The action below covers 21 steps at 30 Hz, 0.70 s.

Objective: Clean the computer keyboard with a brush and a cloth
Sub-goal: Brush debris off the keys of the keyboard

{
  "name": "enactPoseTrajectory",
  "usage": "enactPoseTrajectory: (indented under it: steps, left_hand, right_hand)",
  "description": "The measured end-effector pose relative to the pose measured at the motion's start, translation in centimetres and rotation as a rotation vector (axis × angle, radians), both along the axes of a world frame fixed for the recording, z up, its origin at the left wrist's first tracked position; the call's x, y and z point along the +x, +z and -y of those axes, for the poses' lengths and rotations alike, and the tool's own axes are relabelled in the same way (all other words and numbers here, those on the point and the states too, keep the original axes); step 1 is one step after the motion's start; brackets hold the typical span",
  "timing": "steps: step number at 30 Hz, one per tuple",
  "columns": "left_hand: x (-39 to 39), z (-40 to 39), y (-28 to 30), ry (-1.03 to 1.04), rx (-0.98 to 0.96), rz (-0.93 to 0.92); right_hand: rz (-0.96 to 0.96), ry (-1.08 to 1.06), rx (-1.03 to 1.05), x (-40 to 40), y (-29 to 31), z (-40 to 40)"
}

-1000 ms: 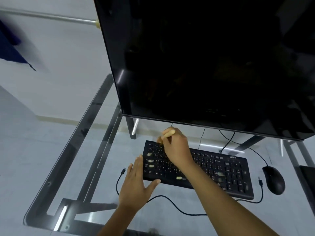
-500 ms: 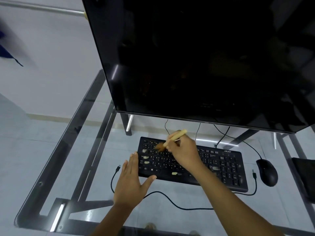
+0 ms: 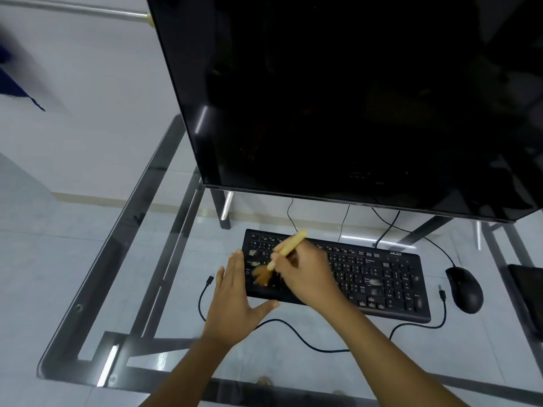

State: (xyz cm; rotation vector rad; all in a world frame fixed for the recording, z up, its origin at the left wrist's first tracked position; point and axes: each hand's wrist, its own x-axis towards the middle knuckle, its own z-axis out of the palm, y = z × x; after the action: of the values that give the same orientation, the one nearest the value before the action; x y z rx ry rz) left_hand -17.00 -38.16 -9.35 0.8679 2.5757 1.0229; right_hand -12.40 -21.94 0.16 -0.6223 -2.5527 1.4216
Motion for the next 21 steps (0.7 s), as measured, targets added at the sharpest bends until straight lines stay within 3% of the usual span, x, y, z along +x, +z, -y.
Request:
enactPoseTrajectory:
  steps: [3, 5, 7, 9, 11, 13, 15, 17, 19, 21]
  left_hand:
    - [-0.4, 0.1, -0.1, -0.026, 0.007, 0.036]
    - [-0.4, 0.1, 0.2, -0.022, 0.038, 0.051]
    - [-0.4, 0.0, 0.4, -0.004, 0.086, 0.052]
    - [-0.1, 0.2, 0.4, 0.010, 0.111, 0.054]
    - [0.2, 0.3, 0.5, 0.027, 0.121, 0.056]
    - [0.4, 0.0, 0.7, 0.059, 0.120, 0.066]
    - [0.5, -0.3, 0.8, 0.082, 0.109, 0.071]
    - [0.5, -0.2, 0.7, 0.078, 0.098, 0.061]
    - [0.4, -0.1, 0.4, 0.078, 0.076, 0.055]
    - [0.5, -0.2, 0.3, 0.091, 0.058, 0.073]
  right_hand:
    - [0.143, 0.186, 0.031, 0.3, -0.6, 0.9]
    - [0.063, -0.053, 0.065, 0.5, -0.8, -0.3]
    - [-0.025, -0.241, -0.069, 1.0, -1.0, -0.9]
    - [0.084, -0.104, -0.250, 1.4, -0.9, -0.1]
    - [0.175, 0.026, -0.190, 1.9, -1.1, 0.6]
    - [0.073, -0.179, -0.039, 1.7, -1.2, -0.4]
    - [-0.024, -0.289, -0.070, 1.5, -1.1, -1.4]
    - [0.093, -0.093, -0.188, 1.1, -0.9, -1.4]
    - [0.176, 0.007, -0.082, 1.0, -0.8, -1.3]
    - [0.052, -0.177, 0.098, 0.6, -0.5, -2.4]
